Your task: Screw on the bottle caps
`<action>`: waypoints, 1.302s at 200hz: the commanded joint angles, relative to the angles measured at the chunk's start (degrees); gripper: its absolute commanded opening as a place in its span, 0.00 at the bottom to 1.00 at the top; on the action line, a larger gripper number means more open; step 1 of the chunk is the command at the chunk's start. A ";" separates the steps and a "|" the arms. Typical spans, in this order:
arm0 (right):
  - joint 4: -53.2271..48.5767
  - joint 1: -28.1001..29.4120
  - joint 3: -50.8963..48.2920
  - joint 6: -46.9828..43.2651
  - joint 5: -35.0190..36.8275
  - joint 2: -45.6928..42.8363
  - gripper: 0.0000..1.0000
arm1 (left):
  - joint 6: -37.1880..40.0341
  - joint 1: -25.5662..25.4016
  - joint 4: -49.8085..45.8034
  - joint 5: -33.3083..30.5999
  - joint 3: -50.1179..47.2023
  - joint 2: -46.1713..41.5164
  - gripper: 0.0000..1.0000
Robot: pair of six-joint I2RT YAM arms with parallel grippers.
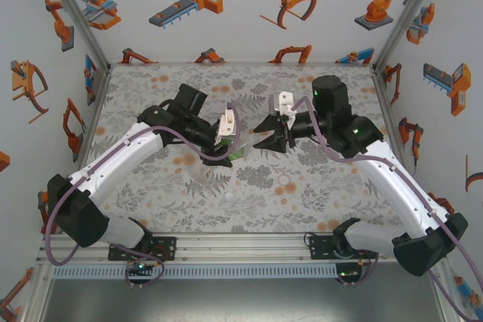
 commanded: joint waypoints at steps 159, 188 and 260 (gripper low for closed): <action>16.19 0.95 -10.68 49.00 22.83 -1.47 0.00 | -2.75 -0.03 12.81 -3.60 -0.56 0.16 0.00; 17.51 0.94 -13.83 74.08 32.66 -2.07 0.00 | -4.12 -0.04 18.95 -4.70 -2.29 0.65 0.00; 16.60 0.87 -21.95 108.89 41.19 -2.26 0.00 | -5.19 -0.06 24.72 -6.08 -4.38 1.12 0.00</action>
